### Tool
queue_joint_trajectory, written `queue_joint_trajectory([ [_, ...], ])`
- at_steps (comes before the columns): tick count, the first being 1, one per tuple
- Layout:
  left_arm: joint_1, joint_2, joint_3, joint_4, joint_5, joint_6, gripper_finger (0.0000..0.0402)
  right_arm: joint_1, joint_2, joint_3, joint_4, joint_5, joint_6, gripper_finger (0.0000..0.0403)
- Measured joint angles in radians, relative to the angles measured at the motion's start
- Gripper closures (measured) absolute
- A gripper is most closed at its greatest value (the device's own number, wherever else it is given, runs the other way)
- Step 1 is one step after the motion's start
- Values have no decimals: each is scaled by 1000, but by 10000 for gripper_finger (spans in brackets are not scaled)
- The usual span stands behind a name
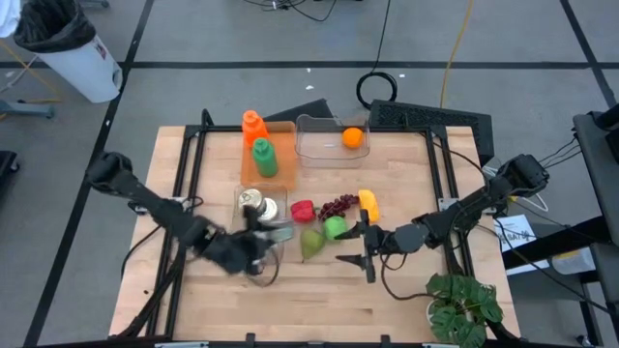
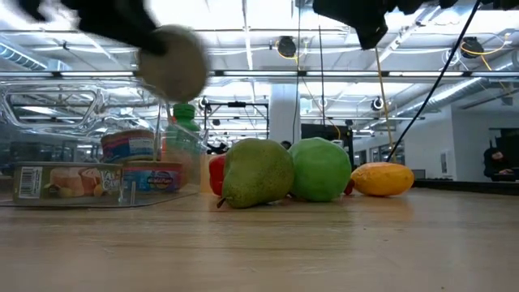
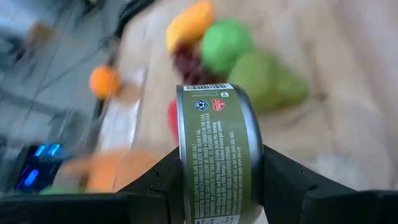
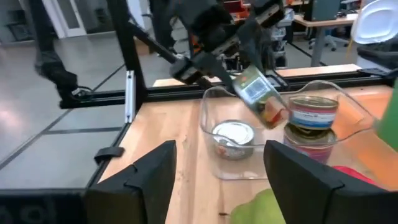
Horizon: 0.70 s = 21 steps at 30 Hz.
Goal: Pick & Place Food Item
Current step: Put the green tuna can into the bottom transparent bin
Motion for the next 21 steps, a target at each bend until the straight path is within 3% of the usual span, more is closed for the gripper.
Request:
queue_joint_trajectory([
  [3,-72,-1,0,-181,-65,-226,245,-10,0,0,-4,-1,0,183],
  [7,-153,10,-8,-321,-21,-446,245,-22,0,0,-10,2,0,188],
  [18,-132,89,-44,-317,110,-536,245,-23,0,0,-10,1,0,189],
  [21,-119,89,-45,-286,126,-565,199,-23,0,0,-10,1,0,190],
])
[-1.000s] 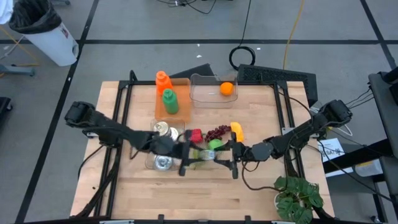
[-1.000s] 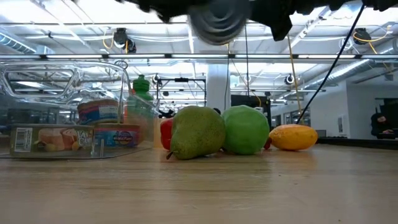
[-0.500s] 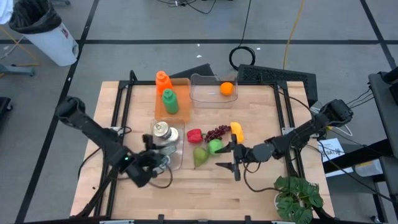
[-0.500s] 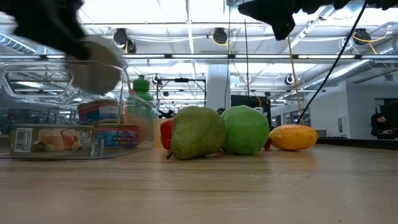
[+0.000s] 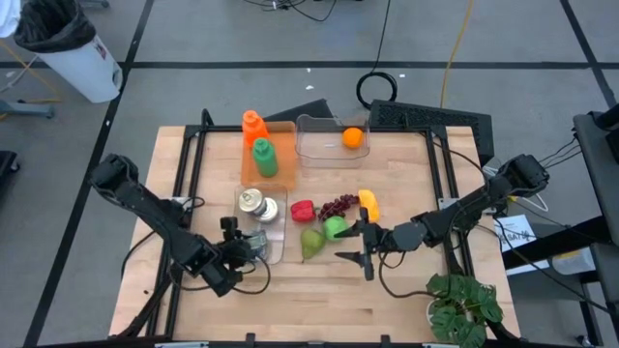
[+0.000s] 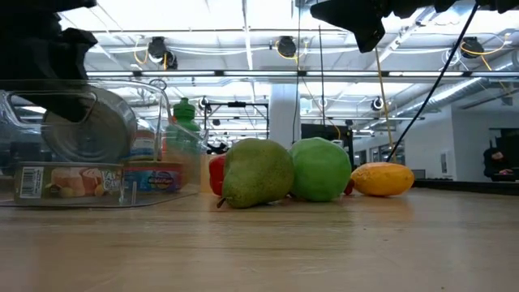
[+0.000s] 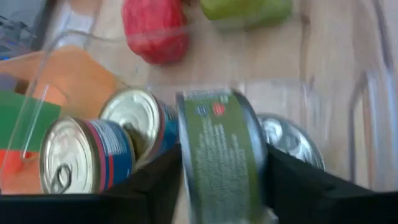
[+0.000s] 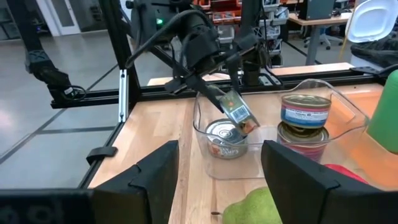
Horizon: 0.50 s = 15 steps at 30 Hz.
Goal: Pick & Place Food Item
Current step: Put the green tuna can into the bottom transparent bin
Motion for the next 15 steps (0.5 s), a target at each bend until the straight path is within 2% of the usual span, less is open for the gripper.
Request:
queue_joint_trajectory([
  [4,12,-2,-1,39,-4,-33,102,0,0,0,-2,0,0,190],
  [7,12,-2,-1,68,10,-60,53,0,0,0,-10,0,0,190],
  [11,11,-2,-1,75,28,-70,17,0,0,0,-18,0,0,190],
  [15,11,-1,-2,95,35,-60,7,0,0,0,-24,0,0,190],
])
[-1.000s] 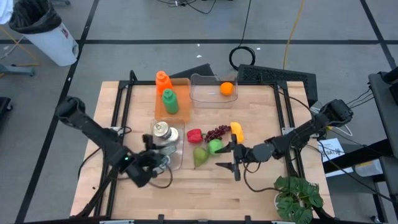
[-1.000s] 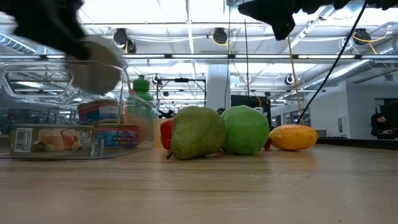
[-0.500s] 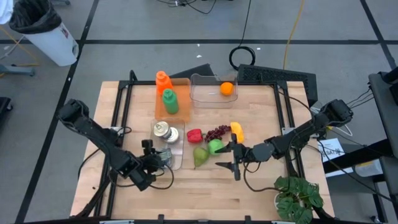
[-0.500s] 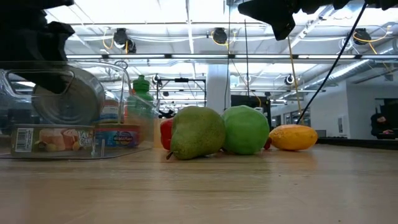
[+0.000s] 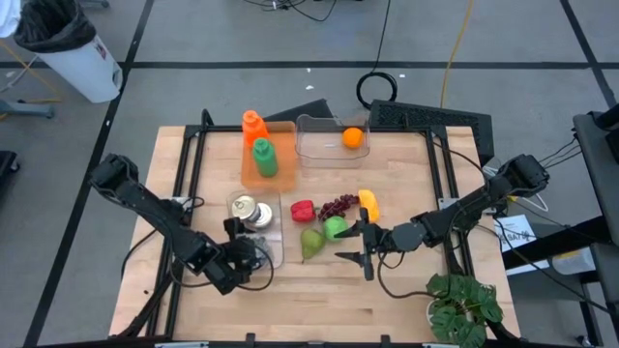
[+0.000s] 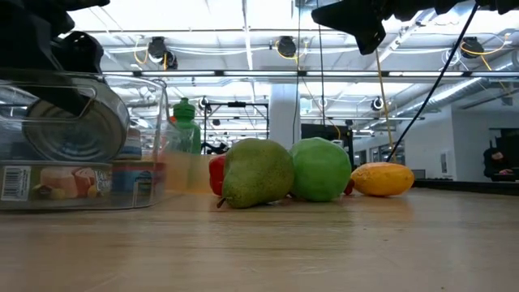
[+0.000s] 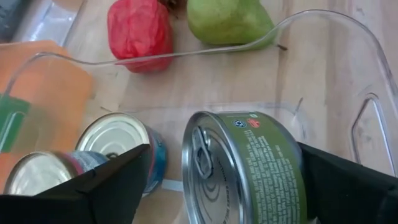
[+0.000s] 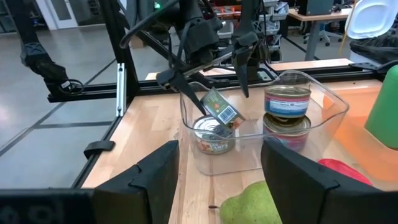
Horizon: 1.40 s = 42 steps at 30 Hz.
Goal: Pick & Place Food Item
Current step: Put the green tuna can into the bottom transparent bin, then put the yellow mango into the top transparent bin
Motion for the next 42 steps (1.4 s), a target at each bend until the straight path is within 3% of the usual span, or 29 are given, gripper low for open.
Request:
queue_joint_trajectory([
  [11,9,-8,-1,24,13,57,5,0,0,0,1,0,0,190],
  [23,20,-132,-3,44,-16,75,4,0,1,0,-10,0,0,191],
  [38,19,-384,-6,58,-167,71,5,0,1,0,-26,0,0,191],
  [42,-2,-504,-100,105,-195,82,5,0,1,0,-39,0,-1,192],
])
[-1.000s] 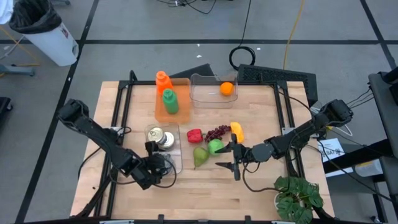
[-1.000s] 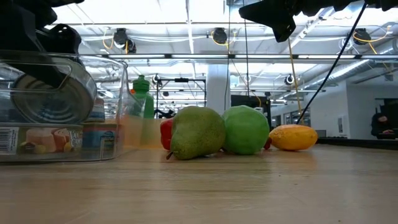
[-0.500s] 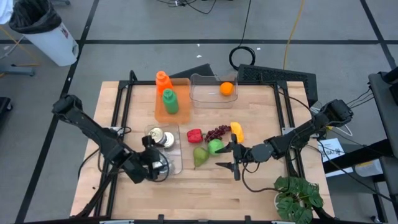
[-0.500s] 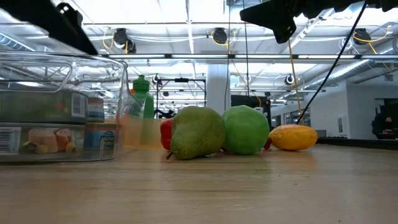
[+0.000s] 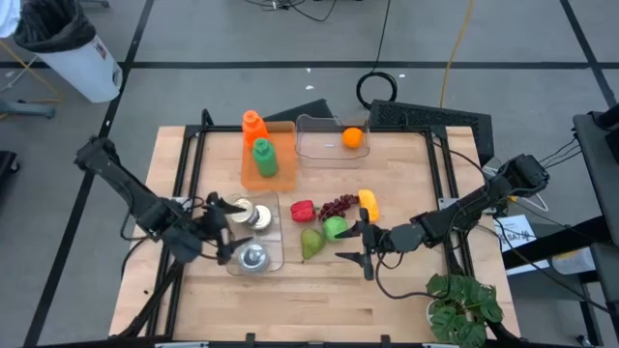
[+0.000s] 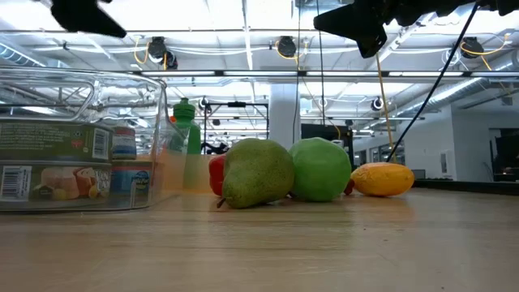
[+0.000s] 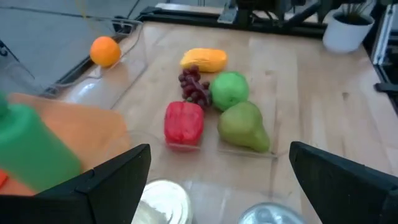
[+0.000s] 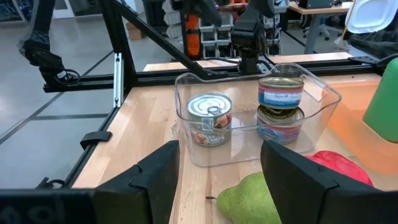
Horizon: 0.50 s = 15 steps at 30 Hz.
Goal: Pick & Place Food Item
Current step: Put the yellow mango into the top transparent bin
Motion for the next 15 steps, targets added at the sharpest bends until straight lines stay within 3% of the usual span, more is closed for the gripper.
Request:
queue_joint_trajectory([
  [6,-13,-245,-237,68,-98,-54,5,-13,0,0,0,-1,-52,191],
  [11,3,-422,-312,131,-188,28,5,-24,-6,0,35,7,-63,197],
  [15,15,-507,-322,155,-191,136,5,-75,-89,28,-221,154,28,189],
])
